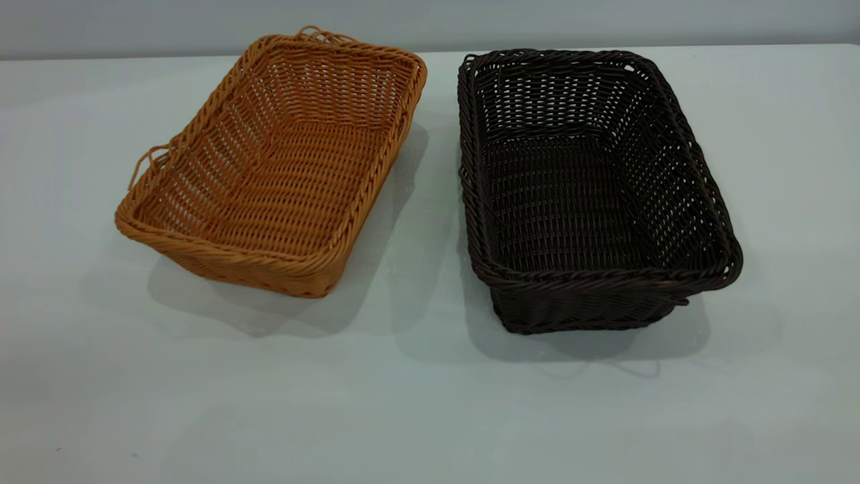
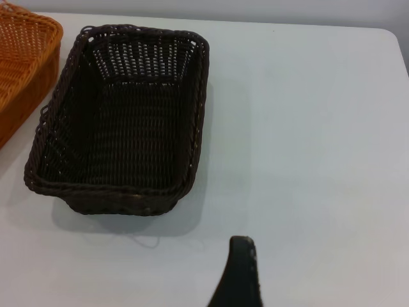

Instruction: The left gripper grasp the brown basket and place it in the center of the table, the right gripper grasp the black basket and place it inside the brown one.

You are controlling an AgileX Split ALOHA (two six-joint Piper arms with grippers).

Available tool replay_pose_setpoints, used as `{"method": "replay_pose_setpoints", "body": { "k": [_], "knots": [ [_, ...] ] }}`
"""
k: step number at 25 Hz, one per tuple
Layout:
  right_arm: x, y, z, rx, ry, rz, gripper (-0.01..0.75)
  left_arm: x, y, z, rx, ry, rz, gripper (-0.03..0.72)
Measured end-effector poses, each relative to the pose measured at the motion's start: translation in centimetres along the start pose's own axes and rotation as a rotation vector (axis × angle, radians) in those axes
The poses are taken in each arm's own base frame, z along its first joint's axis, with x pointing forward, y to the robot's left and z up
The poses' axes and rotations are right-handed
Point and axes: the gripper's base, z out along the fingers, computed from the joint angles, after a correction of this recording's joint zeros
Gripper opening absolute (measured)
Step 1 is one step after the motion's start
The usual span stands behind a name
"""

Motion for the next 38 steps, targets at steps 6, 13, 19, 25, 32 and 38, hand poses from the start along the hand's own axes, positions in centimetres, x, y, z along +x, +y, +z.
{"method": "replay_pose_setpoints", "body": {
  "k": [6, 13, 19, 25, 32, 38],
  "knots": [
    [0.0, 0.0, 0.0, 0.000, 0.000, 0.000, 0.574, 0.0, 0.0, 0.0, 0.000, 0.000, 0.000, 0.584],
    [0.0, 0.0, 0.0, 0.000, 0.000, 0.000, 0.574, 0.0, 0.0, 0.0, 0.000, 0.000, 0.000, 0.584],
    [0.0, 0.0, 0.0, 0.000, 0.000, 0.000, 0.574, 0.0, 0.0, 0.0, 0.000, 0.000, 0.000, 0.584],
    [0.0, 0.0, 0.0, 0.000, 0.000, 0.000, 0.574, 0.0, 0.0, 0.0, 0.000, 0.000, 0.000, 0.584],
    [0.0, 0.0, 0.0, 0.000, 0.000, 0.000, 0.574, 0.0, 0.0, 0.0, -0.002, 0.002, -0.026, 0.584],
    [0.0, 0.0, 0.0, 0.000, 0.000, 0.000, 0.574, -4.0, 0.1, -0.6, 0.001, -0.069, -0.048, 0.584]
  ]
}}
